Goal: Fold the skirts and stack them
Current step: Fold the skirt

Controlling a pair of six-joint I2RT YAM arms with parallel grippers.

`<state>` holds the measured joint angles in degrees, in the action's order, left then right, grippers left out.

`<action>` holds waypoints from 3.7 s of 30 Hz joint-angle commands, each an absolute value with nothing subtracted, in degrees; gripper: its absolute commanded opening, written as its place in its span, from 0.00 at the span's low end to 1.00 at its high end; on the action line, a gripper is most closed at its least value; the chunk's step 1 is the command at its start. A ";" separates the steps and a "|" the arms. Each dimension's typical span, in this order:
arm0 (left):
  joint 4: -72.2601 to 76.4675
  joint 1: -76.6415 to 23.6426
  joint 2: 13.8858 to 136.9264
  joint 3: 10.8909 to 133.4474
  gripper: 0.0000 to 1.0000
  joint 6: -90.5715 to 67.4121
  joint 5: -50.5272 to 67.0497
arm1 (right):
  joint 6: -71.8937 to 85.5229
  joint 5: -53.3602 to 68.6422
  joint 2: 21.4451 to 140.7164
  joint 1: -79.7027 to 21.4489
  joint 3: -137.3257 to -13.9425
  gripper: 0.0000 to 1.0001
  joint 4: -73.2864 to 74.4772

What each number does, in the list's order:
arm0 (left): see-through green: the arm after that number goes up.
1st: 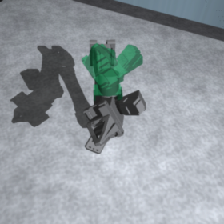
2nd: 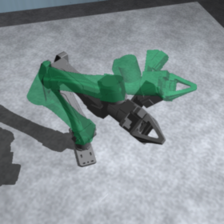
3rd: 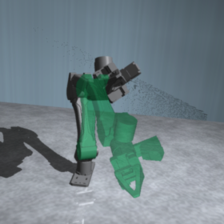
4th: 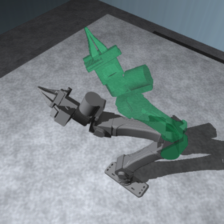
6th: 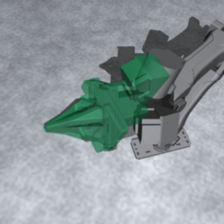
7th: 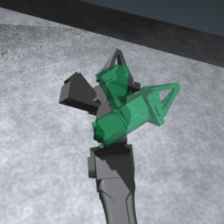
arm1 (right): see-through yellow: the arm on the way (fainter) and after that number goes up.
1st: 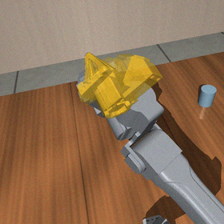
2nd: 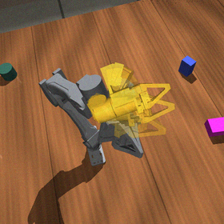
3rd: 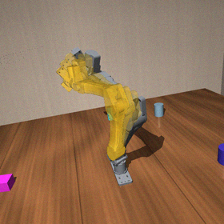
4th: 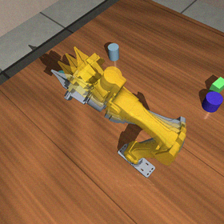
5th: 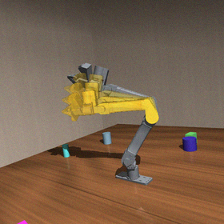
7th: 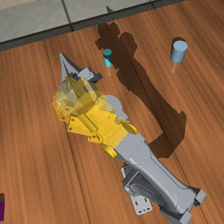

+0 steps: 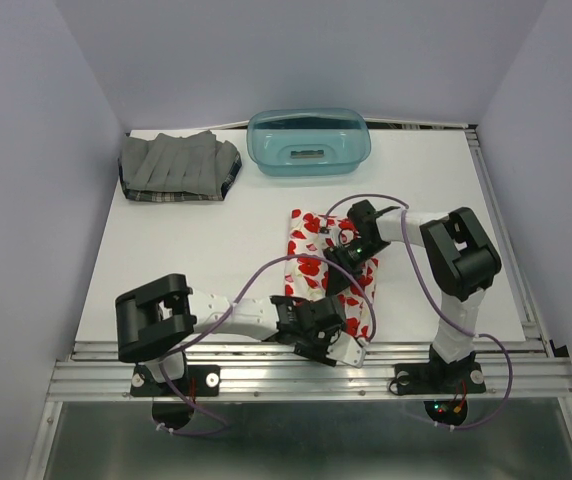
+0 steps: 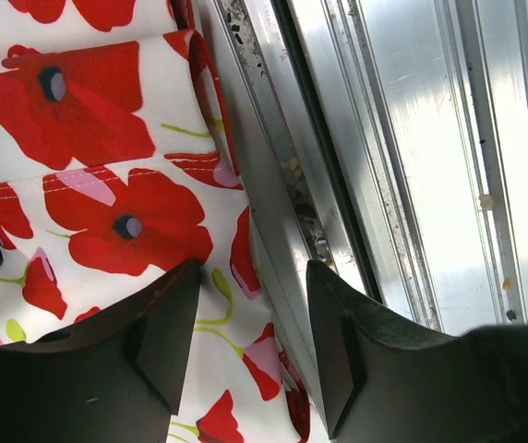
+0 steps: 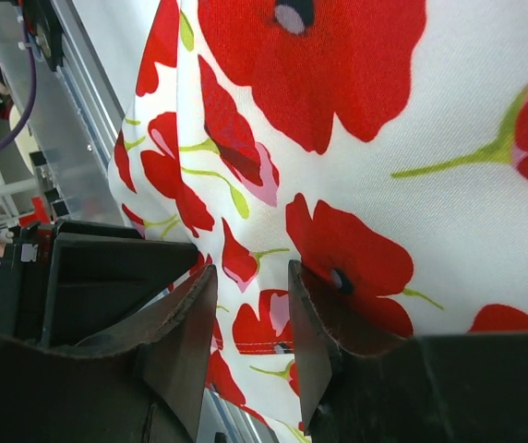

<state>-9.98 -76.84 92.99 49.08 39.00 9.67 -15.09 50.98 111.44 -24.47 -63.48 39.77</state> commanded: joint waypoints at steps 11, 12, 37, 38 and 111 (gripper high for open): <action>-9.32 -80.68 96.41 45.88 0.38 29.27 1.94 | -17.84 43.86 110.30 -26.37 -62.23 0.41 39.64; -9.14 -80.68 96.94 45.97 0.36 29.09 1.59 | -17.84 43.94 110.22 -26.37 -62.23 0.41 39.73; -31.63 -72.95 90.27 63.01 0.00 31.47 12.66 | -15.30 45.17 110.91 -23.74 -80.68 0.46 37.72; -32.34 -72.69 89.92 63.54 0.00 31.46 12.74 | -15.21 45.70 111.53 -23.73 -80.68 0.46 37.62; -33.41 -52.91 104.68 88.25 0.00 50.27 11.61 | -23.12 50.80 124.19 -23.55 -85.78 0.20 46.05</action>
<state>-38.30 -53.04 105.62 88.66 47.83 12.71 -22.11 52.14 124.70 -23.27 -85.41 45.06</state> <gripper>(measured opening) 0.044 0.205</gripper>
